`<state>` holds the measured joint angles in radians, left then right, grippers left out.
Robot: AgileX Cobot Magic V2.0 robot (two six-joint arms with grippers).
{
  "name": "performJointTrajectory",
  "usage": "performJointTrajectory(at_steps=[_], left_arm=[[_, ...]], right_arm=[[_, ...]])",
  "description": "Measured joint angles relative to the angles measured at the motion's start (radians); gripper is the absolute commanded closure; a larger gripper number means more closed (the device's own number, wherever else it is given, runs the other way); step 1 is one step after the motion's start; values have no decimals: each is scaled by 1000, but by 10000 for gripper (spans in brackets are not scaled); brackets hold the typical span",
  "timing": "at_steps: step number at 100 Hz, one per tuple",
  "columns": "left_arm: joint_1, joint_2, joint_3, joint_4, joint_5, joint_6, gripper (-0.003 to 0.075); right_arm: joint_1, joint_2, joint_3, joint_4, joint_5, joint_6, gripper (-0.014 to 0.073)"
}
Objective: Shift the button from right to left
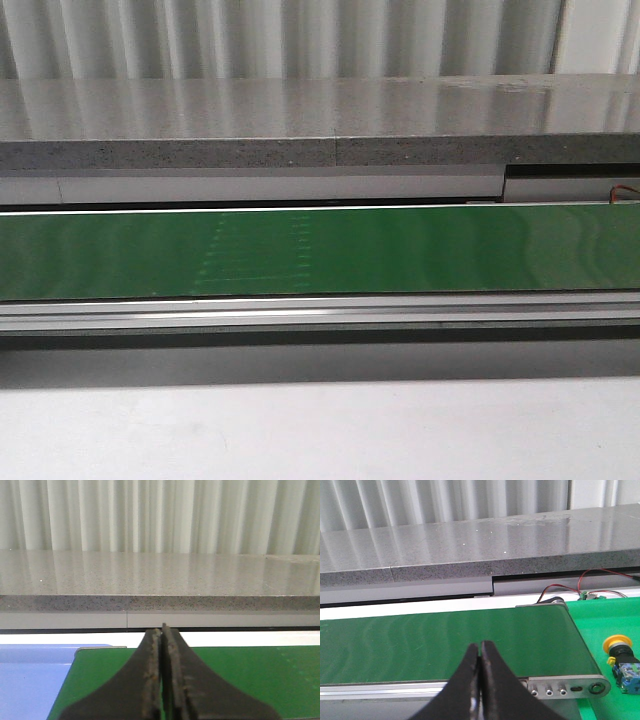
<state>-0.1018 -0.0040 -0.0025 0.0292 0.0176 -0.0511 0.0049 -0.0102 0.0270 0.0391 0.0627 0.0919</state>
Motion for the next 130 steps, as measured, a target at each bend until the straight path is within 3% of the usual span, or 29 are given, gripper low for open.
performJointTrajectory(at_steps=[92,108,130], left_arm=[[0,0,0,0,0,0,740],[0,0,0,0,0,0,740],[0,0,0,0,0,0,740]], right_arm=[[0,0,-8,6,-23,0,661],[0,12,-141,62,115,0,661],[0,207,-435,74,464,0,661]])
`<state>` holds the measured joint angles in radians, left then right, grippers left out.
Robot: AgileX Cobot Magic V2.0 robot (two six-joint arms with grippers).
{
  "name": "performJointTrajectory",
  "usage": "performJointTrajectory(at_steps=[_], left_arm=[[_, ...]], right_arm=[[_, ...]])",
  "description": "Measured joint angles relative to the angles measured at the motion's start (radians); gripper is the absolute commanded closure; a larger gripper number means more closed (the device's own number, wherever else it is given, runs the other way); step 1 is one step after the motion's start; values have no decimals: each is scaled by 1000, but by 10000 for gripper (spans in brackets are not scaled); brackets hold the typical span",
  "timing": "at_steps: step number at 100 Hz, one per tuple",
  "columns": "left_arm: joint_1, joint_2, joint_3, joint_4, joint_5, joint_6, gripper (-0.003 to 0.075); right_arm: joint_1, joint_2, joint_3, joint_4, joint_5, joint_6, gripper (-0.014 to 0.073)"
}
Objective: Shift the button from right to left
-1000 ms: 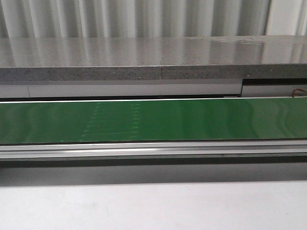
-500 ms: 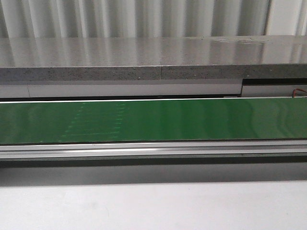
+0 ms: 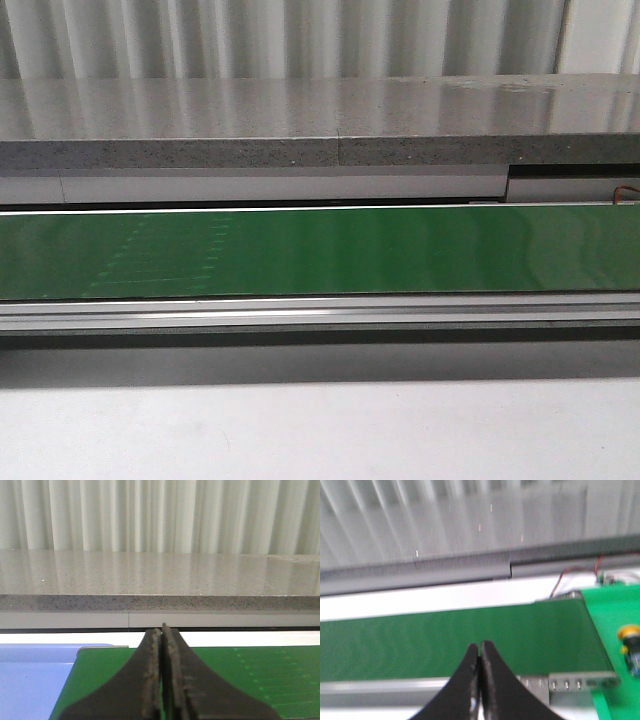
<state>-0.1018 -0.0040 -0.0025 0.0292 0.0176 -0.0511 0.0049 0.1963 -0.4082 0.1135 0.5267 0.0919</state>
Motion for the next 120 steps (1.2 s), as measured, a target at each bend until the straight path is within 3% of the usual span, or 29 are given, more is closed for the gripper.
performJointTrajectory(at_steps=[23,64,75,90,97,120], left_arm=[[0,0,0,0,0,0,740],[0,0,0,0,0,0,740],[0,0,0,0,0,0,740],[0,0,0,0,0,0,740],[0,0,0,0,0,0,740],[0,0,0,0,0,0,740]], right_arm=[[0,299,-266,1,311,0,661],[0,530,-326,13,366,0,640],[0,538,-326,23,400,0,485],[0,538,-326,28,419,0,74],[0,538,-326,28,419,0,-67],[0,563,-330,30,401,0,-42]])
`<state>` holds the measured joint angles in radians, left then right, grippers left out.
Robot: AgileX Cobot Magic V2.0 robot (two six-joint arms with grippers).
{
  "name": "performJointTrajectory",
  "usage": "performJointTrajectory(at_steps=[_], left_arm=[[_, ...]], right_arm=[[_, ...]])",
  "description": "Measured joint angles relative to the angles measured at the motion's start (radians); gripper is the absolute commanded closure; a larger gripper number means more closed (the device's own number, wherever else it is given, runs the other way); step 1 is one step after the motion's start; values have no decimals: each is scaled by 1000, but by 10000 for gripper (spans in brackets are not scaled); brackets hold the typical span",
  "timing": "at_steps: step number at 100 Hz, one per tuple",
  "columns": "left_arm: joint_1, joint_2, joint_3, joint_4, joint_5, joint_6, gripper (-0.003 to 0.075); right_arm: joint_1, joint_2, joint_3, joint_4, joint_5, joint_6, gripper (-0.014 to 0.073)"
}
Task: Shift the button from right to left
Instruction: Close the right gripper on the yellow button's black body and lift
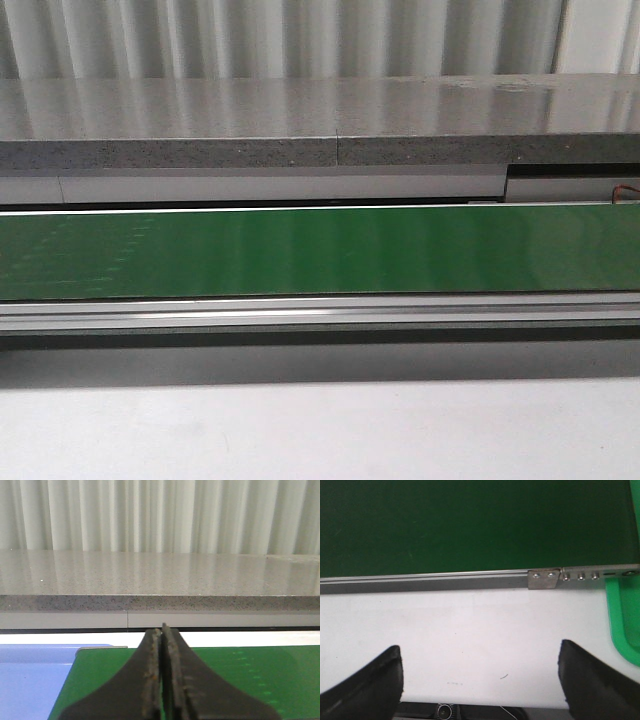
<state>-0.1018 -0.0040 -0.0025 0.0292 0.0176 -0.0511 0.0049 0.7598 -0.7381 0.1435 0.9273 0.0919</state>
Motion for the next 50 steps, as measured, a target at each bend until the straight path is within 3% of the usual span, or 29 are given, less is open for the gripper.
performJointTrajectory(at_steps=[19,50], left_arm=[[0,0,0,0,0,0,740],[0,0,0,0,0,0,740]], right_arm=[[-54,128,-72,-22,-54,0,-42],[-341,366,-199,-79,-130,-43,-42]])
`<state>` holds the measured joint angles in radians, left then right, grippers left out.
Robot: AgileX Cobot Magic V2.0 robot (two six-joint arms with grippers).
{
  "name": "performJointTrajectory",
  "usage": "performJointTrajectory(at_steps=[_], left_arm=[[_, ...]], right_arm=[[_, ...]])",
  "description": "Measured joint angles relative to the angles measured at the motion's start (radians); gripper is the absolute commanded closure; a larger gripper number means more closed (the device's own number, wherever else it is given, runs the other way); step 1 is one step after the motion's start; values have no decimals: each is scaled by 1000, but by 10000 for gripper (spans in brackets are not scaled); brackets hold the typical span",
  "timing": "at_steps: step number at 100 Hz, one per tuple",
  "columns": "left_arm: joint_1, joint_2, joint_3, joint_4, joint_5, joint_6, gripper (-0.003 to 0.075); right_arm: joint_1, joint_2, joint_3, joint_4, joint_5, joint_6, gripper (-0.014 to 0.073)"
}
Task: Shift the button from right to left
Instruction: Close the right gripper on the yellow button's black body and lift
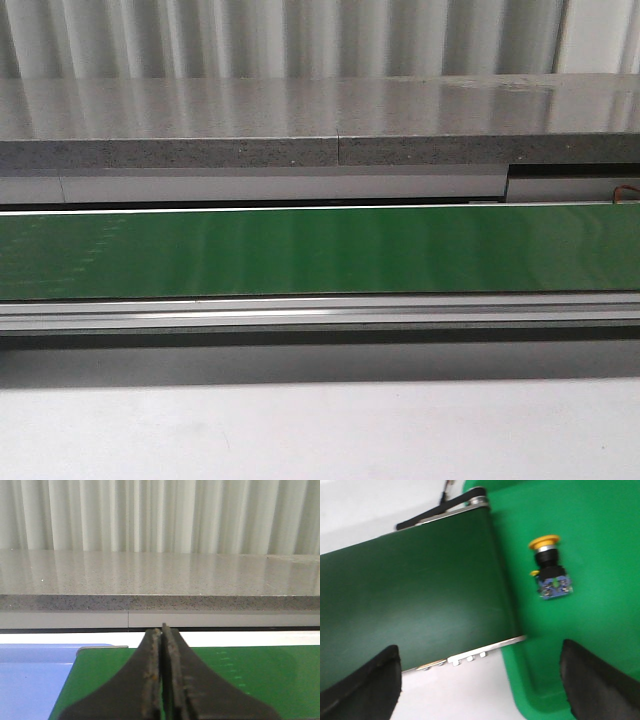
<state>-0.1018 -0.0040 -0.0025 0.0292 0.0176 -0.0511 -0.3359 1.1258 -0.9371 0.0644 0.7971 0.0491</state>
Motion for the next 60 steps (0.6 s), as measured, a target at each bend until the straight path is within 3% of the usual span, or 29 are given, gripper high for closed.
performJointTrajectory(at_steps=[24,60], left_arm=[[0,0,0,0,0,0,740],[0,0,0,0,0,0,740]], right_arm=[[-171,204,-24,0,-112,-32,-42],[-224,523,-131,0,-162,-58,-42]])
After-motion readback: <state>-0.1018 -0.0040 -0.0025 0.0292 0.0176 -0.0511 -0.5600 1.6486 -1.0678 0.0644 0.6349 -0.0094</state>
